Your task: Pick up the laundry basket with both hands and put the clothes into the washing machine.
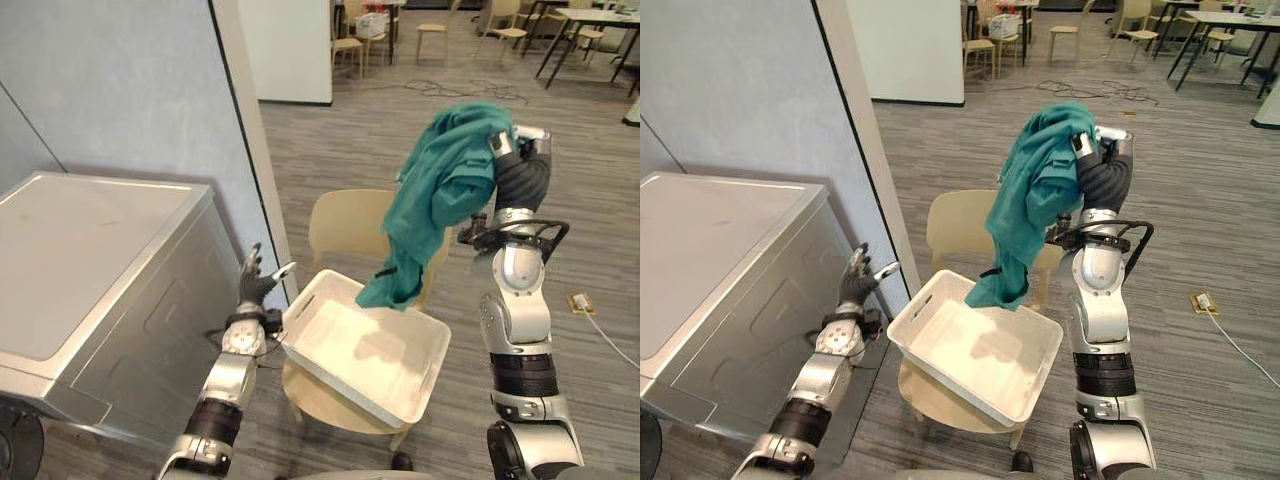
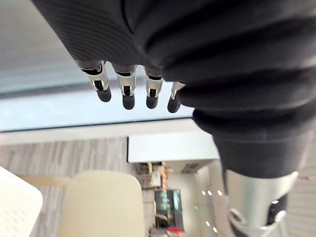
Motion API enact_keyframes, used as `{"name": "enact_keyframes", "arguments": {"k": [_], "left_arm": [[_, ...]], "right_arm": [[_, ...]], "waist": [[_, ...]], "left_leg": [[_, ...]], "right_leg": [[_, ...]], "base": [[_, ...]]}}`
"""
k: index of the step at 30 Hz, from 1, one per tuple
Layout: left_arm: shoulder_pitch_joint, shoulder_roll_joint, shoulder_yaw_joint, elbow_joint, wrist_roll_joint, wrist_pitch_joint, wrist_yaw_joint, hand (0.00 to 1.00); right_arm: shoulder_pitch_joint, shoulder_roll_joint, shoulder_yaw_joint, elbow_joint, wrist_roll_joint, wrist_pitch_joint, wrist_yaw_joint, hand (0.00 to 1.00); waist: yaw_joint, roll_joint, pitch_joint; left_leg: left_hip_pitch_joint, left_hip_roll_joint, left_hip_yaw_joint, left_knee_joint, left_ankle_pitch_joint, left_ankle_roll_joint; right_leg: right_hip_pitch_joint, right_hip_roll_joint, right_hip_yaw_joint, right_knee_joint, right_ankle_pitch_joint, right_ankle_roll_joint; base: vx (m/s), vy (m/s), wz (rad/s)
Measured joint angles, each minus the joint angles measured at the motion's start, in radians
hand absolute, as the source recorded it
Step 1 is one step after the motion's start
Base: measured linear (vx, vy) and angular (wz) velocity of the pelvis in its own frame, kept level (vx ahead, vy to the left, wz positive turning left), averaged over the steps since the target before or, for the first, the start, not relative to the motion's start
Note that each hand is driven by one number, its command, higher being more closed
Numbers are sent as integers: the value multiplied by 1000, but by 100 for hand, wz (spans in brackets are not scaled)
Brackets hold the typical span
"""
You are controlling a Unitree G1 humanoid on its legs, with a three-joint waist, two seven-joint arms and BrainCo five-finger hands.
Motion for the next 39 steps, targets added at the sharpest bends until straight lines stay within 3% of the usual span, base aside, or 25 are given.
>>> {"name": "enact_keyframes", "arguments": {"k": [8, 13, 16, 21, 28, 31, 32, 39], "left_arm": [[-242, 13, -171, 50, -185, -53, -17, 0], [-369, -2, -253, 133, -259, -61, -25, 0], [-441, -19, -278, 181, -282, -62, -26, 0], [-520, -46, -294, 234, -332, -69, -22, 0], [-620, -85, -292, 276, -368, -75, 8, 0], [-652, -95, -292, 276, -388, -85, 9, 0], [-663, -101, -292, 276, -390, -92, 8, 100], [-668, -117, -292, 276, -428, -100, -2, 100]], "right_arm": [[-153, -50, 24, -1, 57, -40, -44, 100], [-170, -70, 35, -4, 57, -40, -61, 100], [-170, -69, 59, -4, 59, -40, -58, 100], [-169, -60, 88, -4, 104, -40, -51, 100], [-152, -56, 126, -8, 148, -41, -7, 100], [-139, -54, 141, -19, 148, -46, 7, 100], [-132, -47, 145, -21, 149, -56, 10, 100], [-114, -42, 145, -22, 167, -62, 10, 100]], "waist": [[-47, 16, -14], [-79, 16, -15], [-98, 16, -15], [-104, 16, -15], [-151, 18, -14], [-153, 20, -13], [-155, 23, -11], [-156, 29, -9]], "left_leg": [[8, 24, 30, -2, -8, -17], [2, 28, 36, -1, -10, -19], [3, 27, 40, -1, -10, -18], [13, 26, 65, -1, -15, -18], [12, 25, 89, -1, -17, -19], [11, 25, 107, -1, -20, -22], [12, 25, 113, -1, -21, -20], [18, 26, 123, -1, -24, -19]], "right_leg": [[-7, 29, 34, -20, 17, -11], [-18, 34, 38, -20, 20, -17], [-18, 34, 40, -20, 20, -17], [-23, 35, 65, -20, 18, -15], [-37, 36, 83, -20, 18, -16], [-51, 39, 100, -20, 21, -18], [-55, 41, 108, -20, 24, -19], [-54, 43, 116, -20, 31, -20]], "base": [[8, -16, -14], [6, -4, -4], [-3, 2, -1], [-24, 9, -14], [-17, 6, -8], [-1, 8, -18], [5, 4, -18], [5, 4, -4]]}}
